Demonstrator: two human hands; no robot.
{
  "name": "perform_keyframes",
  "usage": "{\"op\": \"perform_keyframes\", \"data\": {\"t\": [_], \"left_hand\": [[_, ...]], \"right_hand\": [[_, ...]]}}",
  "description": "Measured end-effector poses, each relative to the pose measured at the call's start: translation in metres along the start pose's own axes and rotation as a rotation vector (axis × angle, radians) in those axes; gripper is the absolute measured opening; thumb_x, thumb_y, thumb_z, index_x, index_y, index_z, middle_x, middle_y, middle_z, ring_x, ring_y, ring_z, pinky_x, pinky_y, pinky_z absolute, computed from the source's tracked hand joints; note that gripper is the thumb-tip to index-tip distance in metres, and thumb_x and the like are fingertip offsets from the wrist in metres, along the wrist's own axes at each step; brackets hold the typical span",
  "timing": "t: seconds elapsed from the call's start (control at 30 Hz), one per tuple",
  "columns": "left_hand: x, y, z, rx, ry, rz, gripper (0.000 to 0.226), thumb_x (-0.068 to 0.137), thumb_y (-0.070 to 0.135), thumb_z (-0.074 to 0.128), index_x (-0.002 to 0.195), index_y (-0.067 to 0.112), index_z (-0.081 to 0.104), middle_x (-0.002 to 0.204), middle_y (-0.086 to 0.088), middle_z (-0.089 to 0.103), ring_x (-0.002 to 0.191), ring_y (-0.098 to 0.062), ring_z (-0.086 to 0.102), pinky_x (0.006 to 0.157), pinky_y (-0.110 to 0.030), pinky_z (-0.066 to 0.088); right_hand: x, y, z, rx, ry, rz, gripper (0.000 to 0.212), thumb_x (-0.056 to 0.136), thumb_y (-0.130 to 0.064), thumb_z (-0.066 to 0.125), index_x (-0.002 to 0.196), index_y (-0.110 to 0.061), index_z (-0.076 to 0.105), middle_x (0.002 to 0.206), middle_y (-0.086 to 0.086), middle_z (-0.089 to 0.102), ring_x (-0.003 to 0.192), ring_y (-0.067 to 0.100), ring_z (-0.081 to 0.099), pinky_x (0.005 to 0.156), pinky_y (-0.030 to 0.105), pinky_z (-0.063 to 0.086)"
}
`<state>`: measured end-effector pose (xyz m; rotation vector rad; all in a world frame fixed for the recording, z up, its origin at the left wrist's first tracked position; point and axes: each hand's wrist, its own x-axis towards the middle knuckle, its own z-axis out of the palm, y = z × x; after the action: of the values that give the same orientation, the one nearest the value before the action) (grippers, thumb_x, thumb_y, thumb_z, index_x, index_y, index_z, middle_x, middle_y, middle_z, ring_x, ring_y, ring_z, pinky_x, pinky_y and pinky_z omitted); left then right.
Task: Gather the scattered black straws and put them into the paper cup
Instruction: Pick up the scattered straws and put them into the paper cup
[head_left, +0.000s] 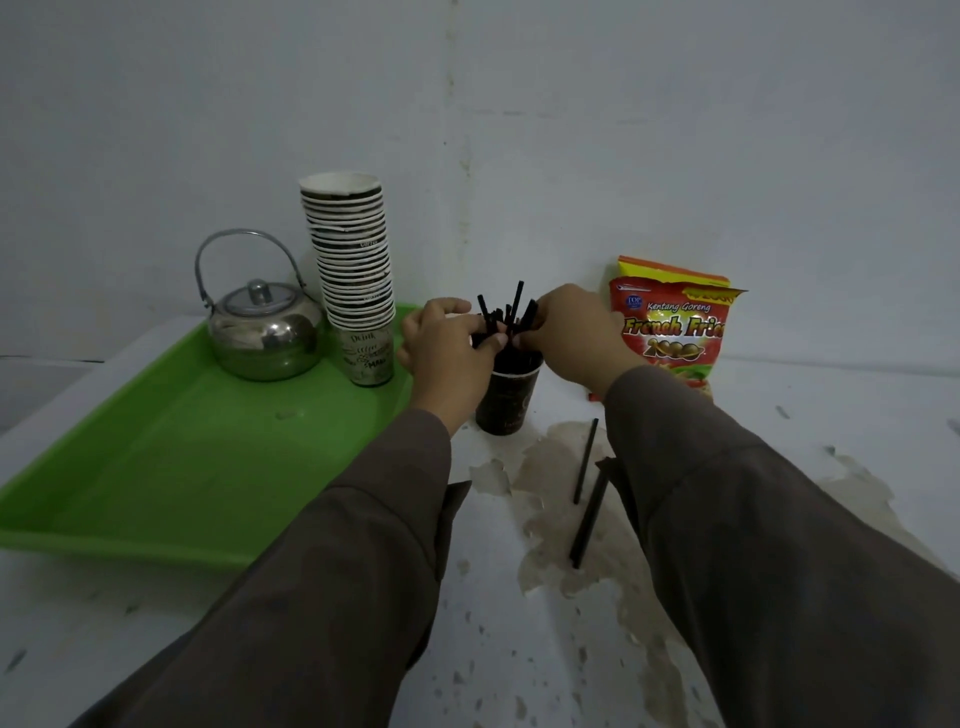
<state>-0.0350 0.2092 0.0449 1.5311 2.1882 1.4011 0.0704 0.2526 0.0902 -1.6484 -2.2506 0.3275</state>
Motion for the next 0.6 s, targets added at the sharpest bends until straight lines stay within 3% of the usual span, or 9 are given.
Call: {"op": "perform_keyframes", "data": {"t": [0.13, 0.33, 0.47, 0.6], "left_hand": [[0.002, 0.001, -0.002, 0.002, -0.014, -0.006, 0.017, 0.08, 0.03, 0.066, 0.093, 0.022, 0.071, 0.124, 0.004, 0.05, 0.121, -0.024, 0.029, 0.09, -0.033, 0.018], [0.008, 0.002, -0.009, -0.022, -0.076, 0.085, 0.028, 0.082, 0.029, 0.064, 0.108, 0.021, 0.067, 0.121, 0.001, 0.055, 0.12, -0.025, 0.035, 0.101, -0.035, 0.029], [0.011, 0.004, -0.012, -0.068, -0.135, 0.127, 0.034, 0.086, 0.024, 0.06, 0.119, 0.013, 0.06, 0.112, -0.009, 0.053, 0.104, -0.019, 0.049, 0.078, -0.012, 0.027], [0.015, 0.004, -0.015, -0.047, -0.088, 0.176, 0.039, 0.085, 0.02, 0.061, 0.123, 0.014, 0.056, 0.098, -0.005, 0.054, 0.084, -0.012, 0.047, 0.067, -0.012, 0.028]], "right_hand": [[-0.002, 0.002, -0.001, 0.078, 0.056, -0.026, 0.036, 0.088, -0.029, 0.06, 0.123, -0.026, 0.058, 0.12, 0.002, 0.064, 0.117, 0.025, 0.052, 0.103, 0.048, 0.032], [-0.013, 0.006, -0.007, 0.221, 0.235, -0.145, 0.041, 0.089, -0.03, 0.059, 0.129, -0.032, 0.051, 0.104, -0.002, 0.069, 0.106, 0.02, 0.058, 0.1, 0.046, 0.033], [-0.007, 0.004, -0.007, 0.224, 0.23, -0.158, 0.033, 0.092, -0.026, 0.054, 0.125, -0.027, 0.057, 0.112, 0.004, 0.068, 0.108, 0.024, 0.059, 0.098, 0.048, 0.042], [-0.002, 0.007, -0.004, 0.176, 0.176, -0.177, 0.025, 0.094, -0.021, 0.051, 0.114, -0.021, 0.067, 0.12, 0.005, 0.066, 0.111, 0.022, 0.059, 0.095, 0.039, 0.047]]}}
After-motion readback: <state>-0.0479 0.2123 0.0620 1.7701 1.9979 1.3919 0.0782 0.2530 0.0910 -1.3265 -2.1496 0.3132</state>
